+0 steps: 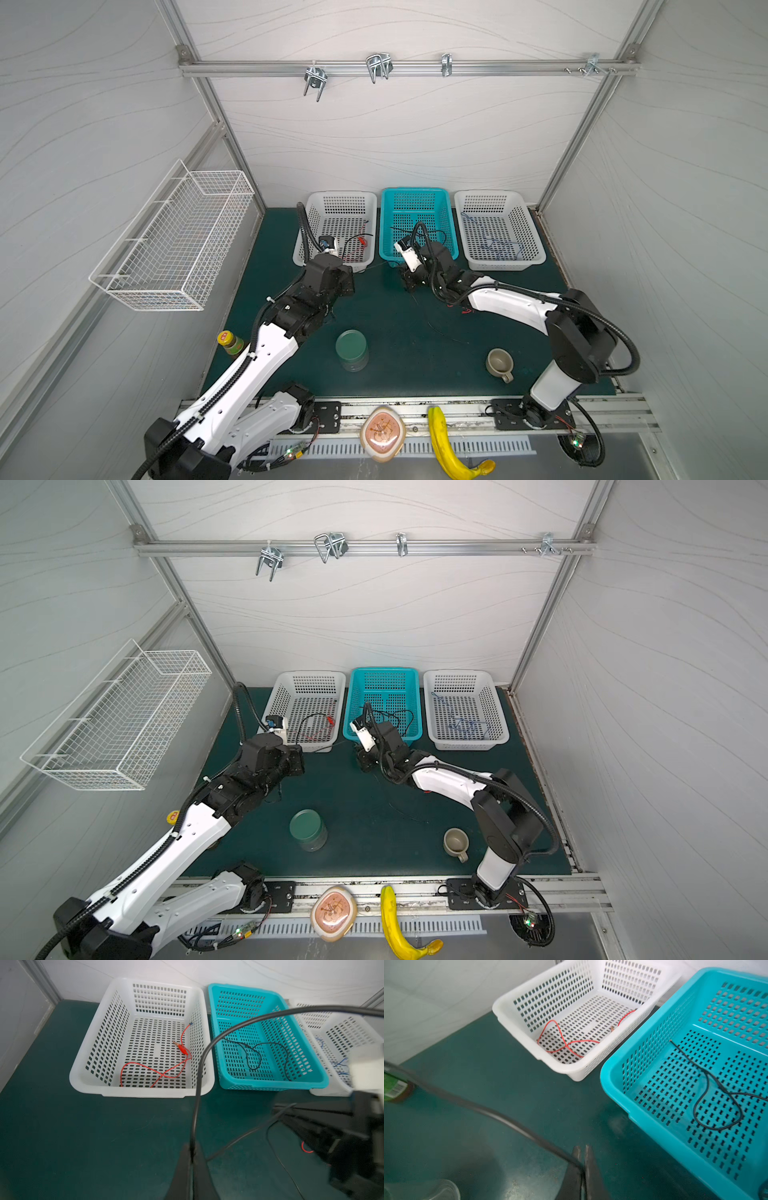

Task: Untangle the cables
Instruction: 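Grasp and lift the black wire with the right gripper while the left releases it, then lower the black wire into the teal basket and open the right gripper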

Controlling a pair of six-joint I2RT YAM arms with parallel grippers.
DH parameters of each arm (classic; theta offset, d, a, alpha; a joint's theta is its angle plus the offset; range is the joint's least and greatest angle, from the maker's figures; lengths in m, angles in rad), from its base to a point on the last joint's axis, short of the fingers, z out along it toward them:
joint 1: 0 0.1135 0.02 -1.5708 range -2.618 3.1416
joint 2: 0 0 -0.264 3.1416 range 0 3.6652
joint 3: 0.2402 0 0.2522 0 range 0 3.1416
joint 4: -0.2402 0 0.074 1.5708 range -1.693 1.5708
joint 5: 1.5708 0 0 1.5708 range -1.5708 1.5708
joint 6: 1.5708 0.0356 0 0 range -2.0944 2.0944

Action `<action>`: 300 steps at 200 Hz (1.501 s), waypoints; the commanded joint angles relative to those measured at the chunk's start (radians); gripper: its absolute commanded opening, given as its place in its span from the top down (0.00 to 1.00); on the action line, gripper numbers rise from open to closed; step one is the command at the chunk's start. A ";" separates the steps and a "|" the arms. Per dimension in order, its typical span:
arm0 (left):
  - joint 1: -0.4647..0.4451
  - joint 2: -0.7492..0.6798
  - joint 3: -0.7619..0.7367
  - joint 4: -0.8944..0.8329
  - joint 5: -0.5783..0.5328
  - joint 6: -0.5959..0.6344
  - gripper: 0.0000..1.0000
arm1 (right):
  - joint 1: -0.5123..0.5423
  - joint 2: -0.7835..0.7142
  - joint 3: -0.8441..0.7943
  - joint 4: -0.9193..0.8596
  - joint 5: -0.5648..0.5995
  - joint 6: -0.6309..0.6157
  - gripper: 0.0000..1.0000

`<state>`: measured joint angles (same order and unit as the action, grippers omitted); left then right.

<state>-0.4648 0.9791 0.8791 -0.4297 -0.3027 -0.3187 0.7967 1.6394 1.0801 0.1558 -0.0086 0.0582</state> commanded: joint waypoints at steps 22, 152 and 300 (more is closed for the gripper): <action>0.003 0.055 -0.025 0.033 0.011 -0.021 1.00 | -0.066 -0.088 0.066 -0.017 0.075 0.082 1.00; 0.003 0.075 -0.065 0.096 0.146 -0.042 0.81 | -0.234 -0.007 0.425 0.055 0.167 0.045 1.00; 0.004 0.009 -0.107 0.069 0.110 -0.061 0.80 | -0.324 0.279 0.556 0.173 0.201 -0.076 1.00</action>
<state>-0.4644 1.0012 0.7662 -0.3592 -0.1753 -0.3626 0.4854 1.8603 1.5929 0.3122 0.1535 0.0082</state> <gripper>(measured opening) 0.197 0.057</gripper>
